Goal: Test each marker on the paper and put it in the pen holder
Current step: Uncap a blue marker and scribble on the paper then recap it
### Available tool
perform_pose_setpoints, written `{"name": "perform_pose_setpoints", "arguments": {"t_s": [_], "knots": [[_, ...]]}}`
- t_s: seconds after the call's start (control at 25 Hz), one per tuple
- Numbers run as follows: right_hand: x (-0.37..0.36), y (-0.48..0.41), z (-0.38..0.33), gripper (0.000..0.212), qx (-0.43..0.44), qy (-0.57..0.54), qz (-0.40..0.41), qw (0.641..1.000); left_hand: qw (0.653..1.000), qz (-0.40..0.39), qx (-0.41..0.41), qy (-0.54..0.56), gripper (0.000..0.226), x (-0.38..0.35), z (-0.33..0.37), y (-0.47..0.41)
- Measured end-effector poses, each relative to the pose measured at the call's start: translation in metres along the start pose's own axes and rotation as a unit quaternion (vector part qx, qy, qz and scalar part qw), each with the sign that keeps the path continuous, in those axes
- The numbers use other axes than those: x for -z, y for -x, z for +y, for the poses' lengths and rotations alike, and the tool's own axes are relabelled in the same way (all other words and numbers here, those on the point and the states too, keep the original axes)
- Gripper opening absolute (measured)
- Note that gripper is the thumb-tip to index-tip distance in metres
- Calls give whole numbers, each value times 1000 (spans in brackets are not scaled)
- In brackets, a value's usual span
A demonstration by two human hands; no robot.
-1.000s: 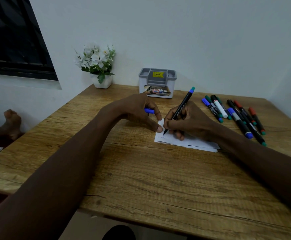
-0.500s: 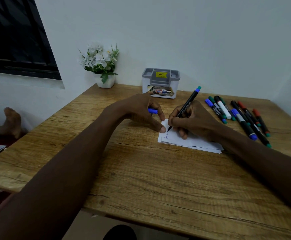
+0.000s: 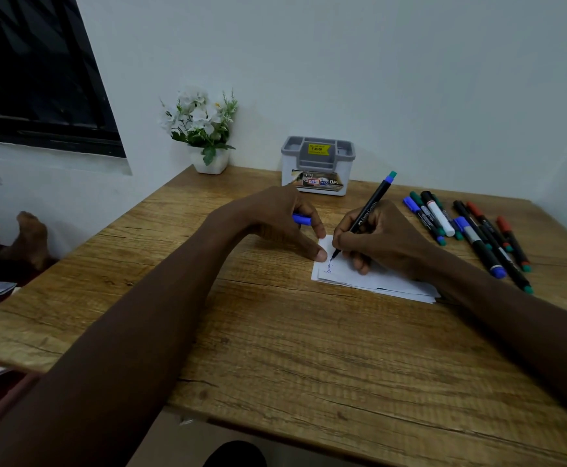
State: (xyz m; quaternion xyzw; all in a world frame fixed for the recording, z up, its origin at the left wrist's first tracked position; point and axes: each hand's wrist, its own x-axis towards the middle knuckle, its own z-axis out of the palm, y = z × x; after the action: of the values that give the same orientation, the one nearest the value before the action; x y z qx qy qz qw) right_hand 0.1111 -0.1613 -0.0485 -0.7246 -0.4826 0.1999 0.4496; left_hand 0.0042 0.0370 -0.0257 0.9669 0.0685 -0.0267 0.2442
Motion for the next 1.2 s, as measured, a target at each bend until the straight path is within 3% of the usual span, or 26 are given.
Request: {"name": "perform_pose_setpoints", "arguments": {"t_s": [0.52, 0.76, 0.92, 1.2], "knots": [[-1, -1, 2, 12, -9, 0, 19, 1000, 1000, 6, -7, 0, 42, -1, 0, 2], [0, -3, 3, 15, -20, -75, 39, 996, 1000, 15, -25, 4, 33, -3, -2, 1], [0, -3, 0, 4, -11, -137, 46, 989, 995, 40, -44, 75, 17, -7, -3, 0], [2, -5, 5, 11, 10, -245, 102, 964, 972, 90, -97, 192, 23, -14, 1, 9]]}}
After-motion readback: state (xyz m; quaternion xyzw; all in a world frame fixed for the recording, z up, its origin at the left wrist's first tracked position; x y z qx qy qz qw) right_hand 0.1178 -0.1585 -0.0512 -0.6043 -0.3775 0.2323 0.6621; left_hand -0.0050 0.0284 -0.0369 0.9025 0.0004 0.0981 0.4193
